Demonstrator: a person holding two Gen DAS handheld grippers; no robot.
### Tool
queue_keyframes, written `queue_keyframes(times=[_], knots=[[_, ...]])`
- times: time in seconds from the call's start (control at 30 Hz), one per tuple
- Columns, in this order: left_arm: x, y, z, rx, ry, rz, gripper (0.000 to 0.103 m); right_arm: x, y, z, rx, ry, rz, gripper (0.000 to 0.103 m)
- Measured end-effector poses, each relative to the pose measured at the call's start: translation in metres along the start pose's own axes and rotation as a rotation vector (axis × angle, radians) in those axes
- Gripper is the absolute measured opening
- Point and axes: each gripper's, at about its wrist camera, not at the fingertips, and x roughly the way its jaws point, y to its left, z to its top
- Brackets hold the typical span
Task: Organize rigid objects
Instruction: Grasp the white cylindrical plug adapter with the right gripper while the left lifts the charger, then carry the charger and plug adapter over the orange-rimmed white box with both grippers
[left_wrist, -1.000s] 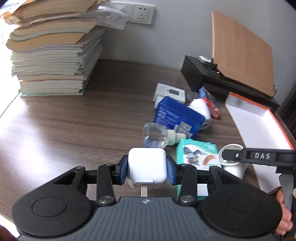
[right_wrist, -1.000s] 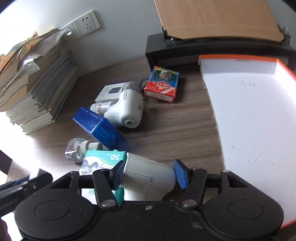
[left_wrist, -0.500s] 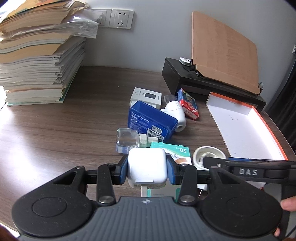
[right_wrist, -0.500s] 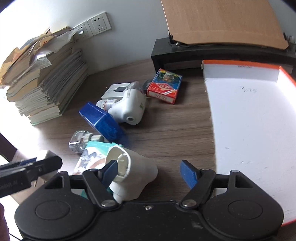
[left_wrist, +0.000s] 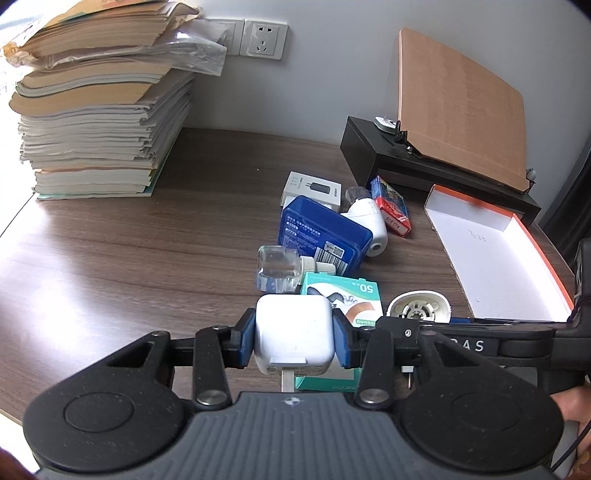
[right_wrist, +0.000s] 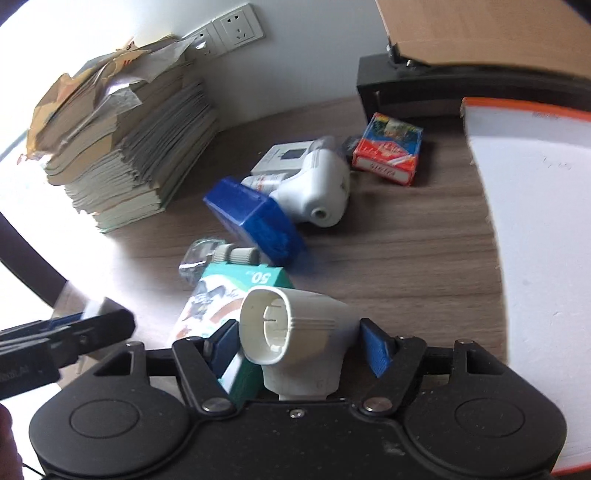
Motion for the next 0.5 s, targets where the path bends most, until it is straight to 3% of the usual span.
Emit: queue_keyframes(times=[0.27, 0.5], knots=[[0.002, -0.023, 0.011, 0.019, -0.020, -0.044, 0.042, -0.046, -0.009, 0.009, -0.023, -0.125, -0.074, 0.083], [0.011, -0.076, 0.032, 0.075, -0.037, -0.134, 0.042, -0.106, -0.044, 0.030, -0.012, -0.243, -0.230, 0.083]])
